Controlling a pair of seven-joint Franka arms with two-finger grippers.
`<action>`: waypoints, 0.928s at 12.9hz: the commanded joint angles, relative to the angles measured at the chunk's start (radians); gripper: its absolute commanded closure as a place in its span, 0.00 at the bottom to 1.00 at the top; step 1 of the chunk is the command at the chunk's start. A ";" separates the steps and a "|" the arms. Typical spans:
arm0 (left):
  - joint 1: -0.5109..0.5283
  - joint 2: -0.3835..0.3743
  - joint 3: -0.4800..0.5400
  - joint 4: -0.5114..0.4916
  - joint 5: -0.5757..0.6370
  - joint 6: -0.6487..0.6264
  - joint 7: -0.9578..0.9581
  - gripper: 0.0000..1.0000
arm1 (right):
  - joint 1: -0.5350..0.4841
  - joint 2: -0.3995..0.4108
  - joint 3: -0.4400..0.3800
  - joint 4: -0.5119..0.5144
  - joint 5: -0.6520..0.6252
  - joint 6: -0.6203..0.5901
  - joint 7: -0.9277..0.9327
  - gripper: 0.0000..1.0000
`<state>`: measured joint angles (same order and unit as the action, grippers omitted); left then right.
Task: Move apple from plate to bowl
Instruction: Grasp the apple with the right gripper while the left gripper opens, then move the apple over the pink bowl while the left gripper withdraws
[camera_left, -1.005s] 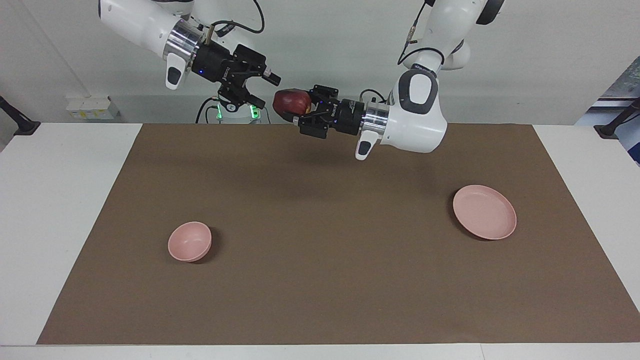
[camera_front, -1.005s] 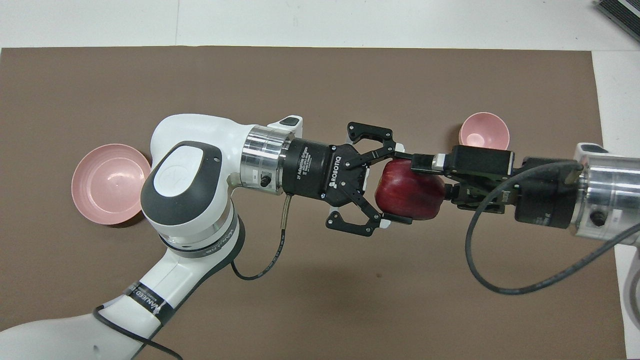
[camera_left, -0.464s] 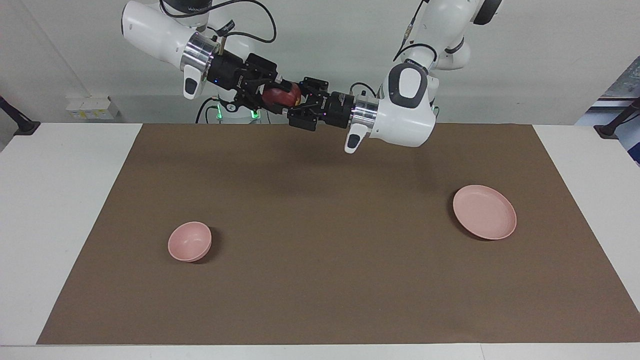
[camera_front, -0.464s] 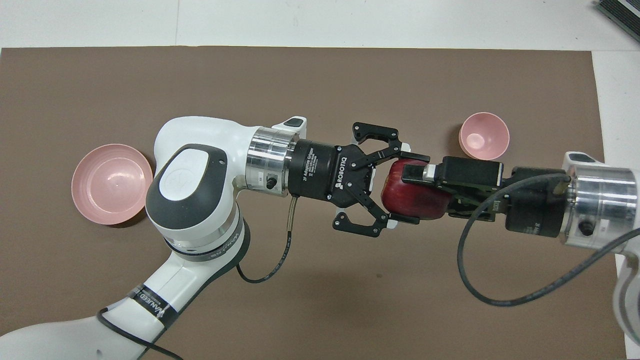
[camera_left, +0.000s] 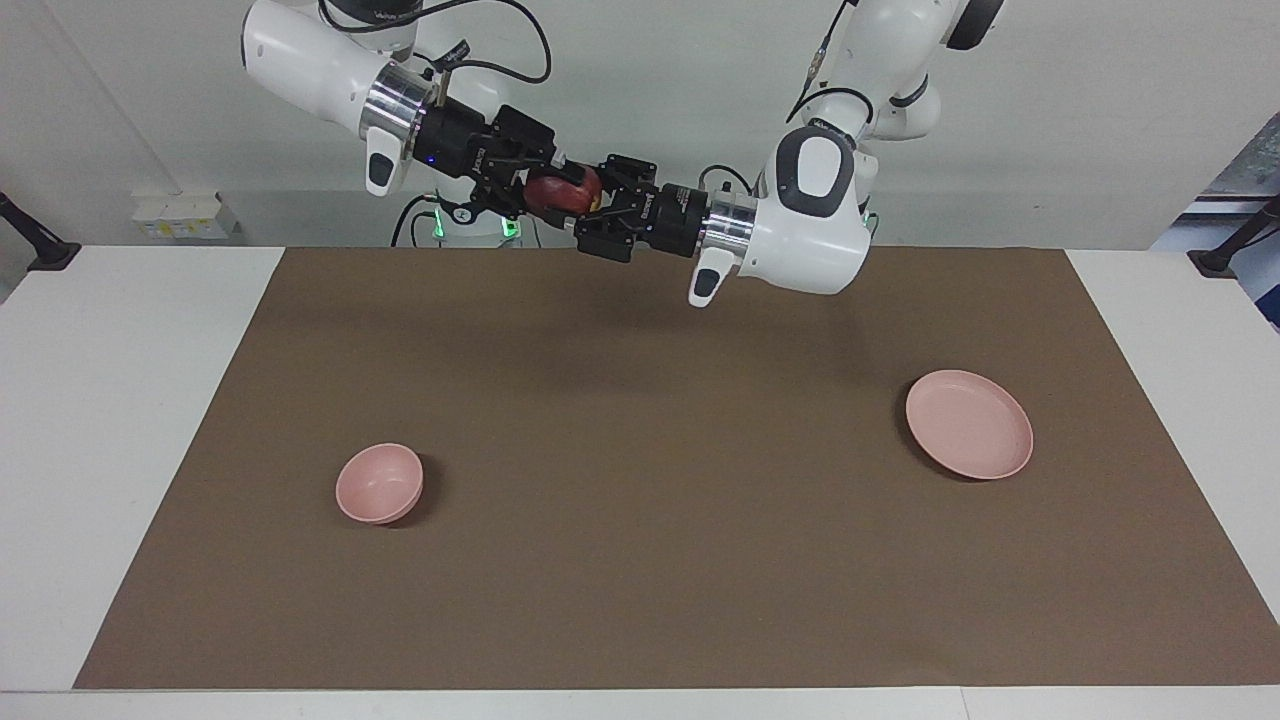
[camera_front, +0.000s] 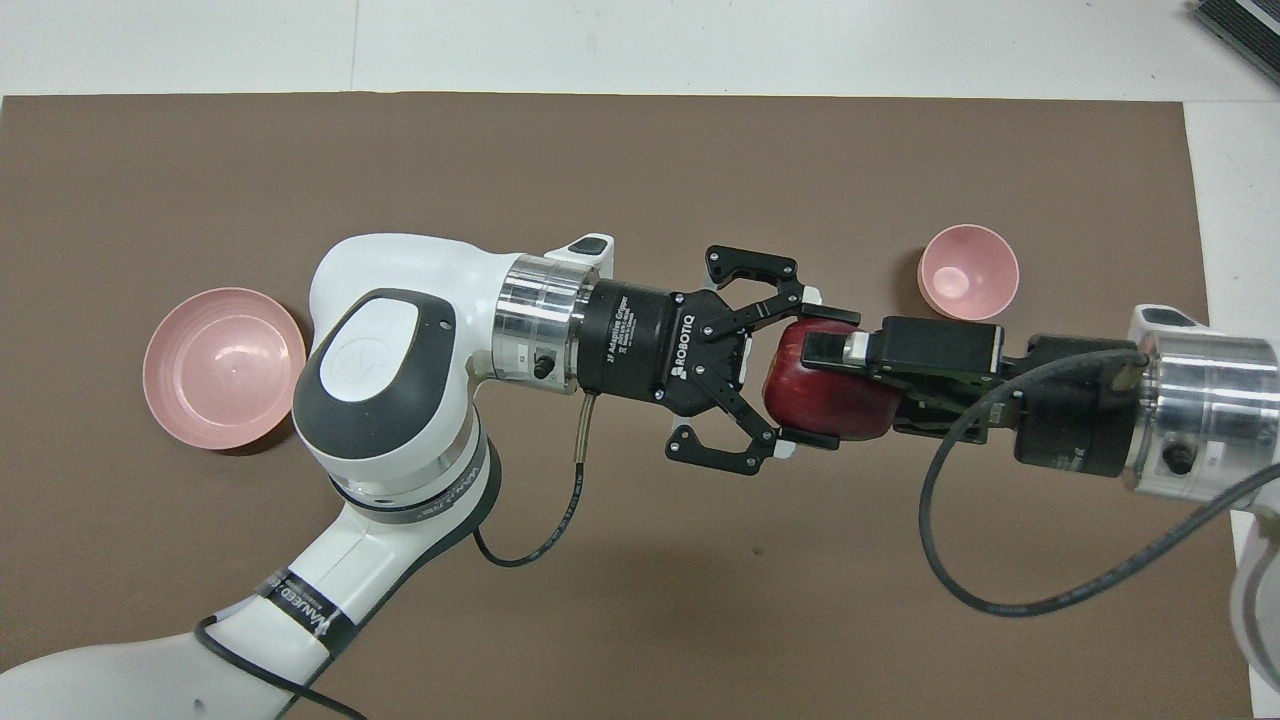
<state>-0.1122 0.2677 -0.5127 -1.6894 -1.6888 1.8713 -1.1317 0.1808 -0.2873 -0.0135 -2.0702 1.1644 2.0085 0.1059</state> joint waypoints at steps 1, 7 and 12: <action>-0.004 -0.018 0.006 0.013 0.006 0.045 -0.007 0.00 | -0.012 -0.015 0.001 -0.030 0.020 0.016 -0.032 1.00; 0.003 -0.012 0.010 0.013 0.367 0.161 -0.005 0.00 | -0.075 -0.001 -0.002 -0.025 -0.060 0.026 -0.032 1.00; -0.009 -0.012 0.008 0.000 0.781 0.167 0.001 0.00 | -0.161 0.037 0.000 -0.011 -0.322 0.036 -0.022 1.00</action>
<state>-0.1114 0.2651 -0.5069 -1.6779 -1.0243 2.0251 -1.1318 0.0536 -0.2668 -0.0237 -2.0877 0.9053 2.0264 0.1050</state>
